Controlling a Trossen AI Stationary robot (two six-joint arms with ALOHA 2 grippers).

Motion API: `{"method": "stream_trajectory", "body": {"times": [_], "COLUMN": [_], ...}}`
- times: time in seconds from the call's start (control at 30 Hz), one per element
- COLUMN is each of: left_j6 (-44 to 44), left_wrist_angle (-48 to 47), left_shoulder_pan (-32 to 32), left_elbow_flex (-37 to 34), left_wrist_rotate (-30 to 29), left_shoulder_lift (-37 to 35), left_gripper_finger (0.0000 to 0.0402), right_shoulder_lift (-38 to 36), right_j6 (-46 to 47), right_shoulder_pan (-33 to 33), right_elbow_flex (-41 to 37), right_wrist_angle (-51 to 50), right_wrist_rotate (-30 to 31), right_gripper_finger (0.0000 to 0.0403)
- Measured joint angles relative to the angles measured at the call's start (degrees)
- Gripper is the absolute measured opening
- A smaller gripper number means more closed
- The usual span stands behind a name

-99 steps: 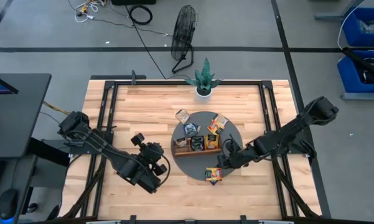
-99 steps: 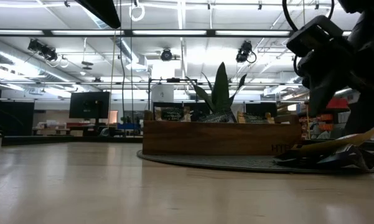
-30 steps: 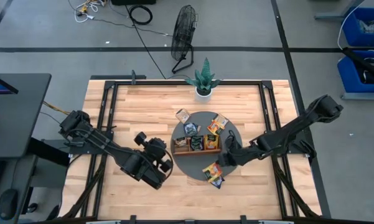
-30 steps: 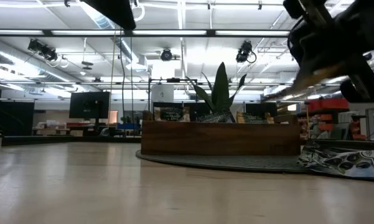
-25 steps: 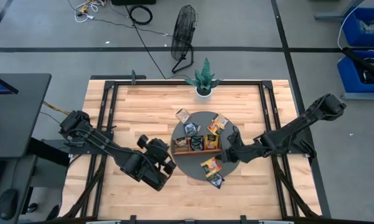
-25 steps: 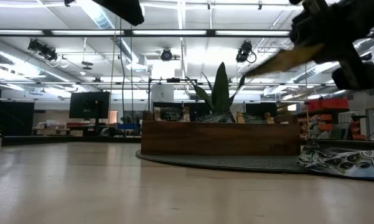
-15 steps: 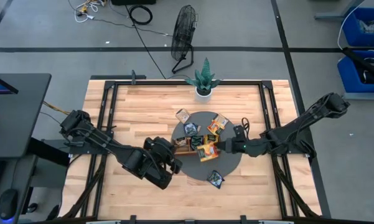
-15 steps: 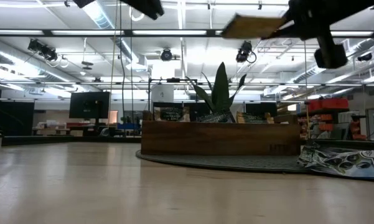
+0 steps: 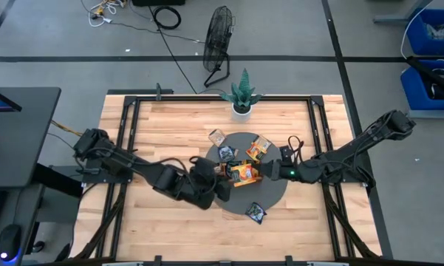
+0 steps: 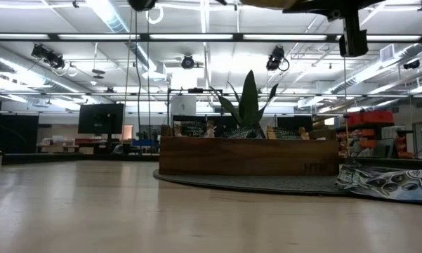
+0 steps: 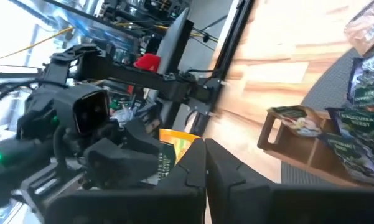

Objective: Pick & Place Tea
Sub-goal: Put the yellow tea bag into the right section of the wooden organizer

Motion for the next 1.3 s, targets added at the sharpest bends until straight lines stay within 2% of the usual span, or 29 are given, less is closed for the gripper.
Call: {"method": "stream_trajectory", "body": {"times": [0.23, 0.37, 0.5, 0.63, 1.03, 1.13, 1.3], "left_j6": [0.83, 0.56, 1.42, 2.73, 3.93, 3.97, 5.39], "left_wrist_angle": [2.18, 2.35, 6.66, 11.19, 14.33, 14.21, 14.52], "left_shoulder_pan": [1.18, 1.09, 1.67, 2.33, 3.40, 3.57, 4.25], "left_elbow_flex": [0.00, 0.00, 0.00, 0.00, 0.00, 0.00, 0.00], "left_wrist_rotate": [5.33, 4.79, 4.27, 4.10, 3.76, 3.35, 2.97], "left_shoulder_lift": [-1.21, -2.52, -2.67, -2.52, -1.54, -1.40, -1.31], "left_gripper_finger": [0.0186, 0.0249, 0.0285, 0.0290, 0.0288, 0.0271, 0.0218], "right_shoulder_lift": [-1.26, -2.34, -2.98, -3.21, -3.23, -3.23, -3.23], "right_j6": [-2.96, -4.48, -5.96, -6.89, -7.10, -7.10, -7.10], "right_shoulder_pan": [0.26, 0.26, 0.26, 0.05, -0.06, -0.09, -0.56], "right_elbow_flex": [0.00, 0.00, 0.04, 0.04, 0.04, 0.04, 0.04], "right_wrist_angle": [-0.27, -0.04, 1.95, 3.63, 5.56, 5.85, 6.30], "right_wrist_rotate": [-0.19, -0.28, -0.27, 0.13, 3.69, 5.06, 6.11], "right_gripper_finger": [0.0000, 0.0000, 0.0000, 0.0000, 0.0000, 0.0000, 0.0000]}}
